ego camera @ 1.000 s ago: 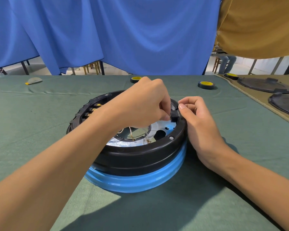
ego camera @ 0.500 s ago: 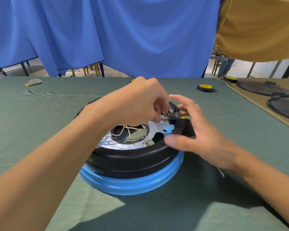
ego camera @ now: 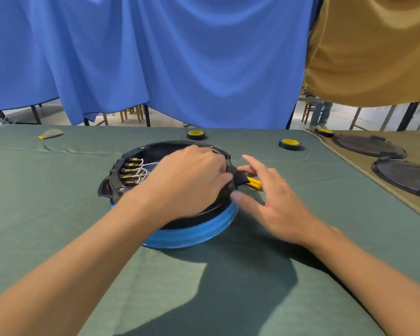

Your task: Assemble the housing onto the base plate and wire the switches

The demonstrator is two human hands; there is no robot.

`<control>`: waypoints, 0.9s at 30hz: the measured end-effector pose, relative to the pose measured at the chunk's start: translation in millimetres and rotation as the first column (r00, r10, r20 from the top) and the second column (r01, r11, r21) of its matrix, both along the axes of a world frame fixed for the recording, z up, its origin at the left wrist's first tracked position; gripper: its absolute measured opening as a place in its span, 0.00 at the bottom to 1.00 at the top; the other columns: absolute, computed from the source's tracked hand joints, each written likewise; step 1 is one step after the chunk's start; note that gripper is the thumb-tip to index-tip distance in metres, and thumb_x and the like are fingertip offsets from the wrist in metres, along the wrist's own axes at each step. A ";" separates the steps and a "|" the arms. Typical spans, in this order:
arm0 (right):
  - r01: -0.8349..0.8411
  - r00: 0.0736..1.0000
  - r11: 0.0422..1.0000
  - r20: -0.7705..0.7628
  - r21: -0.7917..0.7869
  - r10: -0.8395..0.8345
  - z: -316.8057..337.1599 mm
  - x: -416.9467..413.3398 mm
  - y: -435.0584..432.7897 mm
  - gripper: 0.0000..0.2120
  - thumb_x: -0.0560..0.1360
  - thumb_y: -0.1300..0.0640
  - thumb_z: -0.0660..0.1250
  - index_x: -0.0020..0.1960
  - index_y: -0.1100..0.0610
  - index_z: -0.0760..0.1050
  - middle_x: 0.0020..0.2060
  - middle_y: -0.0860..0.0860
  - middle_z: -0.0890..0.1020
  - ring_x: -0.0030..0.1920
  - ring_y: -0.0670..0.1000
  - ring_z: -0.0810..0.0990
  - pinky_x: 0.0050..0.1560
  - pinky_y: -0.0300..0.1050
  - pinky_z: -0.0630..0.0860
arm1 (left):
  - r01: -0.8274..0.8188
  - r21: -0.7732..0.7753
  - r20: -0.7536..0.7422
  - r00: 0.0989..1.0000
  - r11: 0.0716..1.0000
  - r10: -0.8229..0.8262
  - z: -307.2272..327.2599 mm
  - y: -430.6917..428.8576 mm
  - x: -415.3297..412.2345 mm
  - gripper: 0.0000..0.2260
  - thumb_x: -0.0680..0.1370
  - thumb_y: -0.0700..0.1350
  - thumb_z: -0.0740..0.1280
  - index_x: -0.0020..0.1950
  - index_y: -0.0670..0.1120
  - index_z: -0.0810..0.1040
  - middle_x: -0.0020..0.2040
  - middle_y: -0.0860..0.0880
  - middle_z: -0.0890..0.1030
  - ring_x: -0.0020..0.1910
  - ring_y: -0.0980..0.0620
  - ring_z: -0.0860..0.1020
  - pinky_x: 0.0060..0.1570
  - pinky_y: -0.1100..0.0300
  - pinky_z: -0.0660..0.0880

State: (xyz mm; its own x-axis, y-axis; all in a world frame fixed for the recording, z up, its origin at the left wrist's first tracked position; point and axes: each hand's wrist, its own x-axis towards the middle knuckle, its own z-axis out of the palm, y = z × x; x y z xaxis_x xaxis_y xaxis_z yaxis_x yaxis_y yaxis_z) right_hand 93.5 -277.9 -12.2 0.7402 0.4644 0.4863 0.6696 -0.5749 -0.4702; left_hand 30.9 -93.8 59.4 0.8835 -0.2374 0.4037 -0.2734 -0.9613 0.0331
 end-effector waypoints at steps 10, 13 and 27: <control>0.221 0.975 0.909 0.045 -0.353 -0.220 -7.3 34.7 -10.3 0.11 0.78 0.46 0.62 0.51 0.51 0.79 0.51 0.50 0.80 0.56 0.56 0.75 0.55 0.51 0.72 | -0.165 0.359 0.551 0.832 0.919 -0.066 -67.0 -2.9 -12.6 0.22 0.77 0.55 0.65 0.60 0.37 0.80 0.41 0.45 0.81 0.40 0.44 0.79 0.36 0.53 0.75; 0.312 0.950 0.909 0.092 -0.277 -0.298 -1.3 28.5 -5.4 0.08 0.75 0.50 0.67 0.42 0.53 0.76 0.42 0.52 0.78 0.48 0.57 0.75 0.47 0.48 0.69 | -0.181 0.354 0.585 0.809 0.918 -0.066 -68.3 -1.4 -3.6 0.22 0.77 0.55 0.64 0.59 0.38 0.81 0.39 0.45 0.80 0.39 0.44 0.78 0.34 0.53 0.74; 0.423 0.892 0.843 -0.009 -0.334 -0.451 -2.2 -4.0 16.3 0.08 0.74 0.51 0.58 0.41 0.54 0.61 0.45 0.59 0.78 0.49 0.63 0.77 0.41 0.50 0.64 | -0.230 0.265 0.603 0.798 0.936 0.026 -69.0 8.5 10.7 0.21 0.78 0.58 0.63 0.57 0.41 0.81 0.45 0.45 0.82 0.43 0.43 0.79 0.42 0.50 0.74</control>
